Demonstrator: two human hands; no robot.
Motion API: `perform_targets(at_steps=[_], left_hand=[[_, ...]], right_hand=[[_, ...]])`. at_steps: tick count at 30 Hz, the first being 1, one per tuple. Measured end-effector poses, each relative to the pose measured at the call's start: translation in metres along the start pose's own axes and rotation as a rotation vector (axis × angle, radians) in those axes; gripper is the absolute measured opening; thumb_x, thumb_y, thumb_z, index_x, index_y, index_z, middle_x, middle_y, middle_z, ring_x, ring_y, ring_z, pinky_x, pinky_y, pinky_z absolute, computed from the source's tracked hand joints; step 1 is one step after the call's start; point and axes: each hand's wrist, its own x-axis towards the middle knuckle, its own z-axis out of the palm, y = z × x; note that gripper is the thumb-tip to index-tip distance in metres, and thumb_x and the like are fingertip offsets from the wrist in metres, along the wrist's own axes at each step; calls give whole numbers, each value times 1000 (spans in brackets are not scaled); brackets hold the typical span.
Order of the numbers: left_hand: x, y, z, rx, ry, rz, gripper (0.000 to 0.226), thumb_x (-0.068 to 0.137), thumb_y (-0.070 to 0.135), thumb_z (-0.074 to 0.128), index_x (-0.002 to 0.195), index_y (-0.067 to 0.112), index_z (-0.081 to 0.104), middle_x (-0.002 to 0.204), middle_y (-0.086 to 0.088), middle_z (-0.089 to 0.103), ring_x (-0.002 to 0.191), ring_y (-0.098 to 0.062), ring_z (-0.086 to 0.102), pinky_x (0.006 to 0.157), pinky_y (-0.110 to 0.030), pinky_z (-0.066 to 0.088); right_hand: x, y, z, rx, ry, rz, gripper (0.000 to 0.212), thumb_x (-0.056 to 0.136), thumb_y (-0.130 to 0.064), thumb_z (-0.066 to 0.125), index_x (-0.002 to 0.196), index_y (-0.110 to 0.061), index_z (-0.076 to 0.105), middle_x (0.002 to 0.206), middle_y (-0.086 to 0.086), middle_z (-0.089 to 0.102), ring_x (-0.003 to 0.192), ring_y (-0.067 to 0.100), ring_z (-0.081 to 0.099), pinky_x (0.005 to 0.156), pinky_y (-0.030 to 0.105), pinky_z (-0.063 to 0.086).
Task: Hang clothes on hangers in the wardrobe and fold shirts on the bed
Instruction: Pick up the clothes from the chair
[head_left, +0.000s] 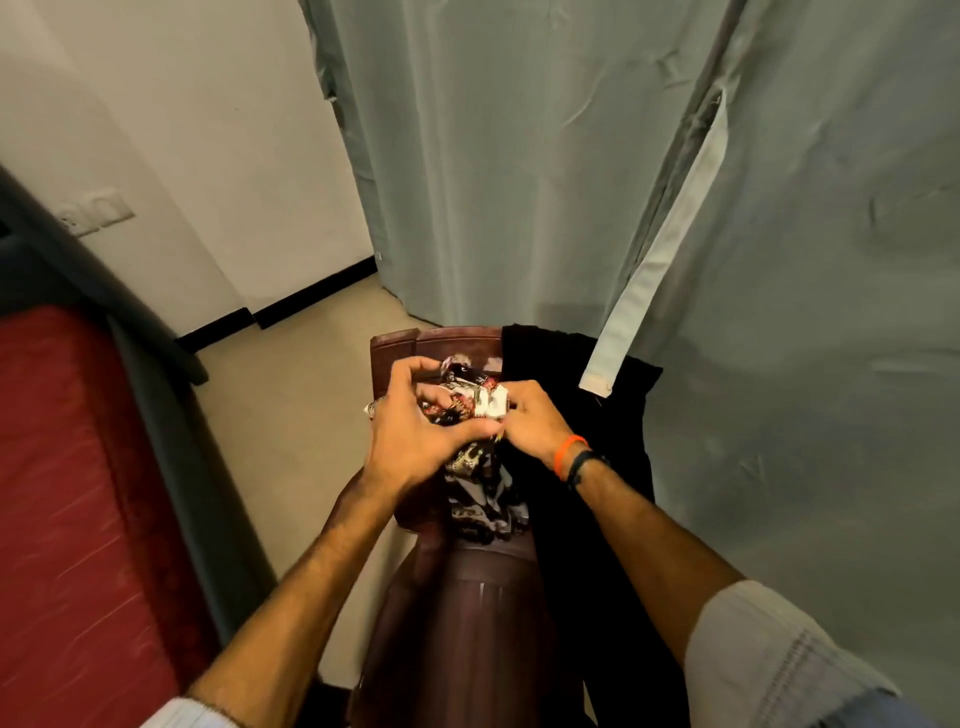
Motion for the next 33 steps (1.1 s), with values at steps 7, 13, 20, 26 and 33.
perform_targets(at_steps=[7, 13, 20, 26, 33], left_hand=[[14, -18, 14, 403, -379, -22, 113, 46, 41, 88, 143, 42, 32, 109, 4, 69, 97, -16, 67, 93, -38, 55], [34, -15, 39, 588, -321, -76, 82, 61, 25, 79, 132, 33, 38, 105, -2, 66, 92, -26, 65, 82, -42, 57], [57, -27, 49, 573, -289, -60, 82, 65, 23, 80, 134, 28, 36, 104, -1, 66, 92, -25, 65, 84, -43, 56], [63, -35, 46, 533, -302, -84, 87, 65, 24, 83, 136, 31, 34, 110, 0, 66, 98, -24, 65, 88, -44, 55], [62, -29, 45, 518, -323, -87, 112, 65, 26, 84, 150, 28, 11, 112, -5, 67, 97, -26, 65, 89, -45, 55]], right_hand=[[-17, -8, -9, 144, -63, 28, 44, 78, 20, 50, 105, -4, 75, 96, 7, 74, 92, 15, 70, 83, 26, 58], [8, 7, -31, -176, 235, 99, 39, 76, 7, 54, 108, -9, 69, 102, 2, 70, 94, 12, 66, 90, 29, 56], [65, 20, -37, -1028, 223, -36, 85, 83, -30, 73, 150, -5, 27, 151, 19, 31, 137, 36, 32, 112, 44, 34], [88, 25, -40, -1228, 264, -53, 41, 93, 0, 46, 134, 1, 48, 131, 18, 56, 120, 35, 48, 96, 42, 41], [75, 7, -46, -662, 489, -35, 15, 95, -8, 57, 106, -6, 66, 94, 14, 71, 89, 27, 65, 80, 31, 48]])
